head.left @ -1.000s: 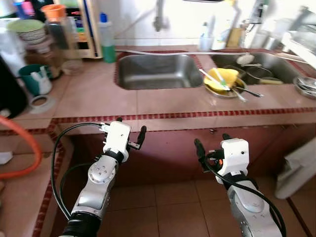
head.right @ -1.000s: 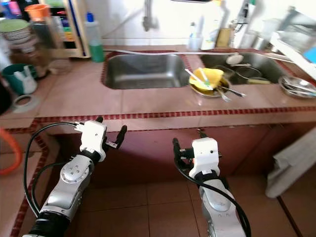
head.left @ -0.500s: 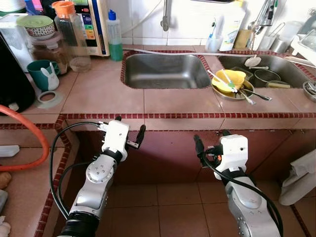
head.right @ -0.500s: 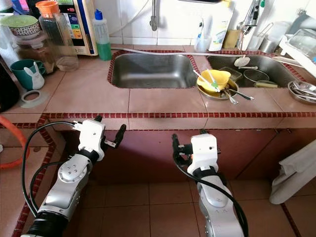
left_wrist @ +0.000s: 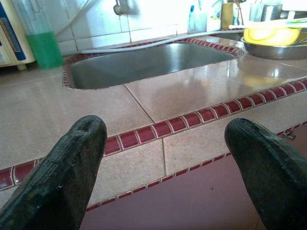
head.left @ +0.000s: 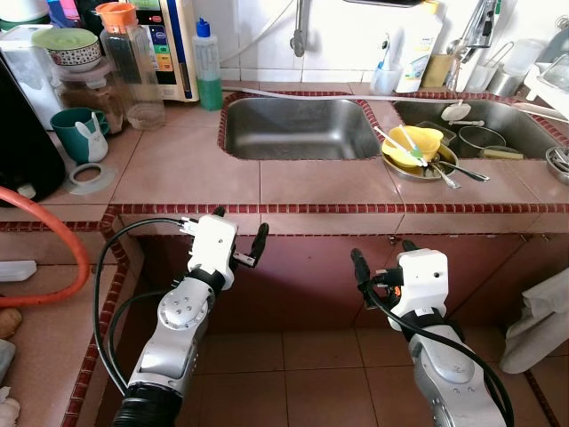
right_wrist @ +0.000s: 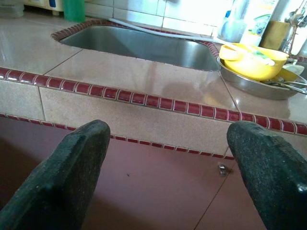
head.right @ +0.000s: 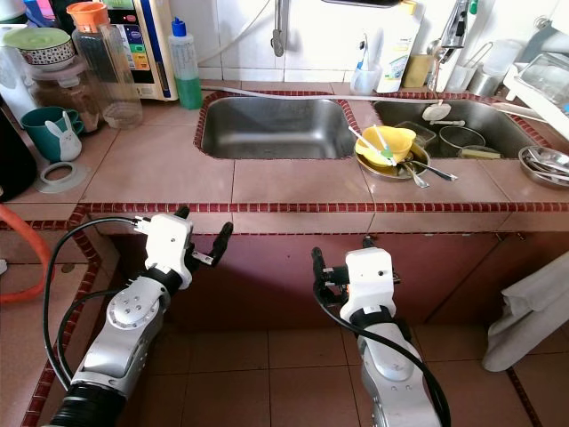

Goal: Kitchen organization

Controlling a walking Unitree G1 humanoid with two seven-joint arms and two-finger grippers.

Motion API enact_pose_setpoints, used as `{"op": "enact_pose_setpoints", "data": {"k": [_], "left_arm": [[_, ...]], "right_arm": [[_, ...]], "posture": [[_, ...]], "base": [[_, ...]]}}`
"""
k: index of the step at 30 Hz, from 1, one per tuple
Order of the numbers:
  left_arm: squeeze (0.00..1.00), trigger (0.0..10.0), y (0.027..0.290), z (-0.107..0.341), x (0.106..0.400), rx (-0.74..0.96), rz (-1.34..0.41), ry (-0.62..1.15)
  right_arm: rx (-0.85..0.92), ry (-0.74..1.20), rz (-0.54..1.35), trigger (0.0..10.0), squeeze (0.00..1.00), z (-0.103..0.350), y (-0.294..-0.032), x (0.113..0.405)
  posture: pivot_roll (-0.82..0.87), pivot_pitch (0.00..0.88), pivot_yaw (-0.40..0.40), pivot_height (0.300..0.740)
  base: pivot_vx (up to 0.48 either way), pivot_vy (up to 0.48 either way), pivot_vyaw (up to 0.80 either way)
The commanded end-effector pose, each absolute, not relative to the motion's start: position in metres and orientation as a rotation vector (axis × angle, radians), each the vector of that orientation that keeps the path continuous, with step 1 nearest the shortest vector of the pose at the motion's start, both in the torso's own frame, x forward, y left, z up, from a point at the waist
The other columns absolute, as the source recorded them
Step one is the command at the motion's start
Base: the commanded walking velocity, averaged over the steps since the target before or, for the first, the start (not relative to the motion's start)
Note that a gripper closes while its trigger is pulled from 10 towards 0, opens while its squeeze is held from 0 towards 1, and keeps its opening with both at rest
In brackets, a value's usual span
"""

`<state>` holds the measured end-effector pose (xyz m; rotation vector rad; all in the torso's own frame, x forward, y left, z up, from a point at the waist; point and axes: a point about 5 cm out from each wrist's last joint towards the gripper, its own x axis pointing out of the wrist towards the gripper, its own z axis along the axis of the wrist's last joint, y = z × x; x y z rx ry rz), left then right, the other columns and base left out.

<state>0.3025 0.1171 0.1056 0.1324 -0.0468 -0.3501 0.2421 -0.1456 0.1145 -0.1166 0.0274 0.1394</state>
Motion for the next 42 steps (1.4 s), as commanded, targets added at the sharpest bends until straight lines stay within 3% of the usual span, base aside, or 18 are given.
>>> {"op": "enact_pose_setpoints", "data": {"k": [1, 14, 42], "left_arm": [[0.00, 10.0, 0.1155, 0.1128, 0.3038, 0.120, -0.370, -0.066], [0.00, 10.0, 0.1126, 0.1110, 0.2992, 0.116, -0.385, -0.060], [0.00, 10.0, 0.1137, 0.1115, 0.2975, 0.096, -0.400, -0.060]], "right_arm": [[-0.118, 0.015, 0.132, 10.0, 0.00, 0.1183, -0.1461, 0.2405], [-0.119, 0.008, 0.131, 10.0, 0.00, 0.1189, -0.1461, 0.2395], [-0.124, 0.005, 0.140, 10.0, 0.00, 0.1196, -0.1445, 0.2388]], "posture": [[0.09, 0.000, -0.001, 0.740], [0.09, 0.000, 0.001, 0.740], [0.09, 0.000, 0.000, 0.740]], "base": [[0.000, 0.000, 0.00], [0.000, 0.000, 0.00], [0.298, 0.000, 0.00]]}}
